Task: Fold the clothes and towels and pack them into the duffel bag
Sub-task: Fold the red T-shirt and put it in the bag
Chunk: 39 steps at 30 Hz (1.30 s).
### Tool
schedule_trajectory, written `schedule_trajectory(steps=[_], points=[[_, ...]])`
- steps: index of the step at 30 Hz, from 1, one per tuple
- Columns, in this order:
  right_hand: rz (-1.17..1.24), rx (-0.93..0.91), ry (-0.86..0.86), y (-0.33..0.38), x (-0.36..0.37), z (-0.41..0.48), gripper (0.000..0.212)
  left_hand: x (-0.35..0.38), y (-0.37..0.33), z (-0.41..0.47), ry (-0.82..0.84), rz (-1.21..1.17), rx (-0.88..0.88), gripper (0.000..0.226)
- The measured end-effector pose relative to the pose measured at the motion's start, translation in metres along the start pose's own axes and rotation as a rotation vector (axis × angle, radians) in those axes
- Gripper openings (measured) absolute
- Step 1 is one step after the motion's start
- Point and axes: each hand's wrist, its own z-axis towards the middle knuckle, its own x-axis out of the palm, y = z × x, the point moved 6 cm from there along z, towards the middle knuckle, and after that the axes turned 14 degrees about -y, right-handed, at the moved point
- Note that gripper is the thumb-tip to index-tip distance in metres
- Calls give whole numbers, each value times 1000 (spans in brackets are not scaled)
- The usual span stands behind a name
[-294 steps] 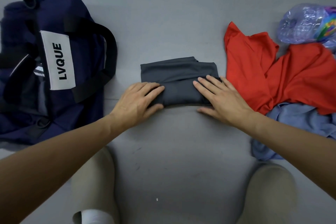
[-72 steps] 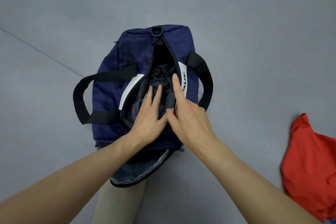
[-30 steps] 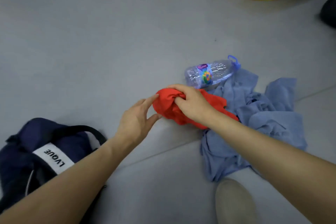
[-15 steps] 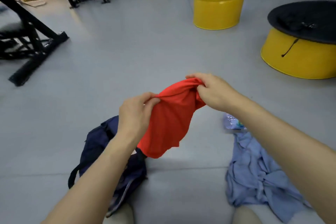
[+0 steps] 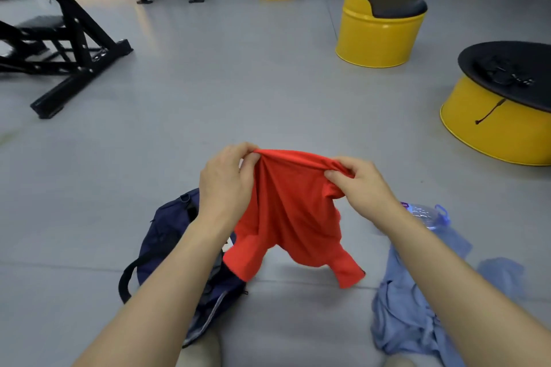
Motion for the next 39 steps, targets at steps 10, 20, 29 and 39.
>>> schedule_trajectory(steps=[10, 20, 29, 39], points=[[570, 375, -46, 11, 15, -2, 15, 26, -7, -14, 212, -188, -134, 23], [1096, 633, -52, 23, 26, -6, 10, 50, -21, -69, 573, 13, -27, 36], [555, 229, -91, 13, 13, 9, 45, 42, 21, -23, 467, -411, -339, 17], [-445, -676, -1, 58, 50, -36, 61, 46, -1, -23, 564, -907, -841, 32]])
